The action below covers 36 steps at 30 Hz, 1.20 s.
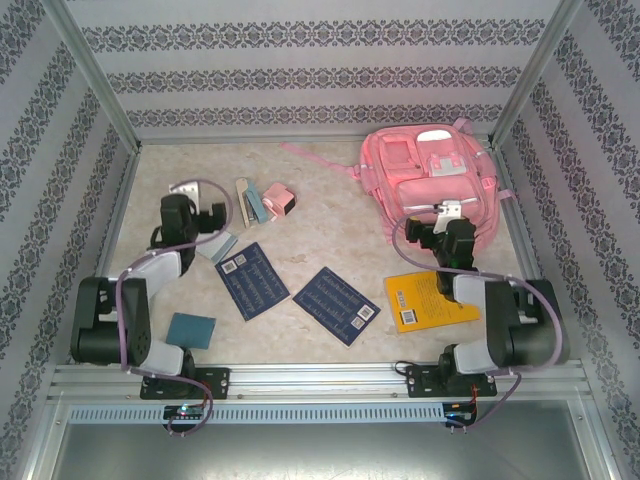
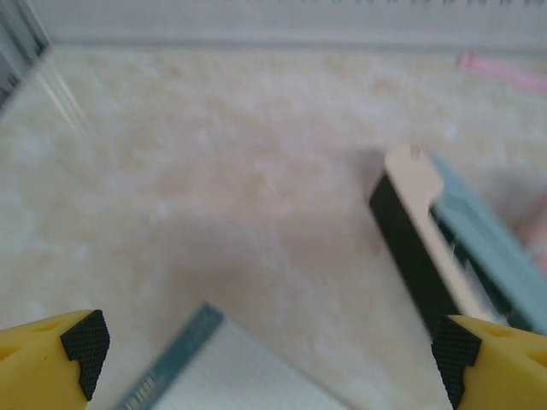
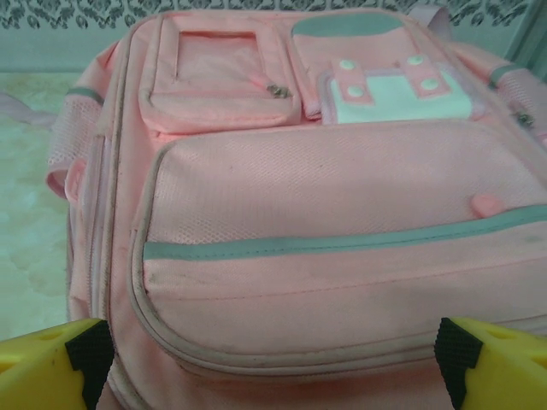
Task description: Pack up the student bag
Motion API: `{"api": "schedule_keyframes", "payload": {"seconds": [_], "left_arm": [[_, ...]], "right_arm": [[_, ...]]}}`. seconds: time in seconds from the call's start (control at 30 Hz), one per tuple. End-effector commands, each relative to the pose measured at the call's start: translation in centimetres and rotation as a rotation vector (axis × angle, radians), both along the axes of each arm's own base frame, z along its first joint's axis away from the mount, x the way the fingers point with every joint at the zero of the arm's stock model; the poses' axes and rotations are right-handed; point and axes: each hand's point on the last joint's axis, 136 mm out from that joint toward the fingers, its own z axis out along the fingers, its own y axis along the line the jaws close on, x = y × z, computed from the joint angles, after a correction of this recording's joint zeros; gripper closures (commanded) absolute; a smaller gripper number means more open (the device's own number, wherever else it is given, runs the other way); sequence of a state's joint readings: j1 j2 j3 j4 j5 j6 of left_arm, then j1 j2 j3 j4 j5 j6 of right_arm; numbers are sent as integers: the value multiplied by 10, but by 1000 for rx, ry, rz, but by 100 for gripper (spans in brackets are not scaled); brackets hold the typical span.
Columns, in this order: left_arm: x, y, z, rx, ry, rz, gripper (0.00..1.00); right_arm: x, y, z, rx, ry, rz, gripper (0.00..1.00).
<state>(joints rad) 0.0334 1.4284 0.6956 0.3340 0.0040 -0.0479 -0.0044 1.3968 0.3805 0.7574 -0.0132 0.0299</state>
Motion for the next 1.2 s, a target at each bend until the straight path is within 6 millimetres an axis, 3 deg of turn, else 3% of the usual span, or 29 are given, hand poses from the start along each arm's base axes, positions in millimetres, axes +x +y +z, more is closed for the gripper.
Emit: {"api": "schedule_keyframes", "payload": {"seconds": [0.0, 0.13, 0.27, 0.4, 0.6, 0.7, 0.87, 1.17], "left_arm": [[-24, 8, 13, -44, 109, 92, 1], [-36, 11, 49, -203, 97, 209, 1], [-39, -3, 64, -296, 148, 175, 1], [-37, -20, 72, -372, 151, 109, 1], [-40, -27, 77, -404, 169, 87, 1], [-42, -31, 75, -417, 178, 74, 0], [-45, -44, 73, -445, 197, 20, 0], [-50, -51, 66, -462, 231, 9, 1]], "right_arm": [[0, -14, 34, 36, -14, -96, 2], [-2, -42, 63, 274, 10, -290, 2], [16, -53, 82, 420, 33, -290, 2], [37, -53, 56, 435, 271, -305, 2], [49, -32, -6, 527, 497, -295, 2], [48, -11, -28, 517, 575, -270, 2], [44, 46, -48, 486, 671, -168, 2], [30, 190, -62, 456, 790, 92, 2]]}}
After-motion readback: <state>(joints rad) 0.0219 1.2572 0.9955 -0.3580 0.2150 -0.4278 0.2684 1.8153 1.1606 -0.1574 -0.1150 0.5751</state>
